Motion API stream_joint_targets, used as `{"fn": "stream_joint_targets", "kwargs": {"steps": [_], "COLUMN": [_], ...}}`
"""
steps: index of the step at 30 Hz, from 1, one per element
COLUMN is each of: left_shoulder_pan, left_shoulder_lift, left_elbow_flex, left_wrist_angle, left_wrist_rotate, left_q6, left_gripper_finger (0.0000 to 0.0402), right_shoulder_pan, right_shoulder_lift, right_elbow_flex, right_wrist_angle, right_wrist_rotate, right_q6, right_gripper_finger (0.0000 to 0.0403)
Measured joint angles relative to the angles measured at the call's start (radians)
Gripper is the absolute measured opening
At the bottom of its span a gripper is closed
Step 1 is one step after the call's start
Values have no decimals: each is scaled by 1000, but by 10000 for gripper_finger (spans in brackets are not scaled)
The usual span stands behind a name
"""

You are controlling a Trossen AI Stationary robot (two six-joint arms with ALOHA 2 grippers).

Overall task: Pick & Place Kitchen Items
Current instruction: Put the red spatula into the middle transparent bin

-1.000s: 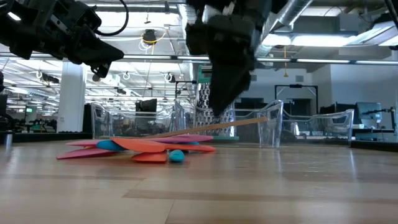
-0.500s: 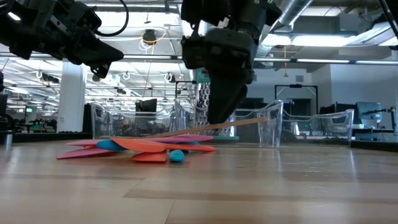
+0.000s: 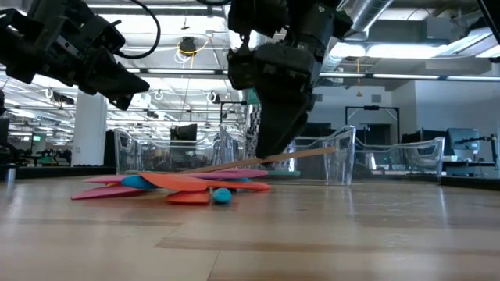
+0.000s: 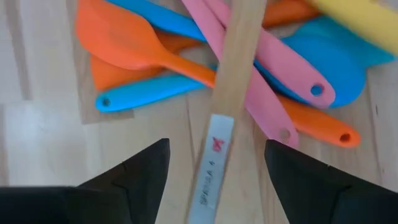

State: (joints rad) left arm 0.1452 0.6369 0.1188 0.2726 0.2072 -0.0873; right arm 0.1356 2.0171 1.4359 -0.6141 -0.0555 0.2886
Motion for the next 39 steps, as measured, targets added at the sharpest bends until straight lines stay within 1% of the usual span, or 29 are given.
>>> {"fn": "stream_joint_targets", "kwargs": {"steps": [18, 26, 30, 39], "left_shoulder_pan": [0, 0, 0, 0], "left_shoulder_lift": [0, 0, 0, 0], "left_elbow_flex": [-3, -3, -3, -3], "left_wrist_angle": [23, 25, 26, 29], "left_wrist_rotate": [0, 0, 0, 0], "left_q6": [0, 0, 0, 0], "left_gripper_finger": [3, 3, 3, 3], "right_shoulder_pan": [-11, -12, -4, 8], "right_shoulder_lift": [0, 0, 0, 0], "right_elbow_flex": [-2, -2, -2, -2], "right_wrist_angle": [-50, -52, -52, -51], "right_wrist_rotate": [40, 19, -42, -24], "right_q6": [-27, -27, -26, -26], "right_gripper_finger": [258, 258, 257, 243]}}
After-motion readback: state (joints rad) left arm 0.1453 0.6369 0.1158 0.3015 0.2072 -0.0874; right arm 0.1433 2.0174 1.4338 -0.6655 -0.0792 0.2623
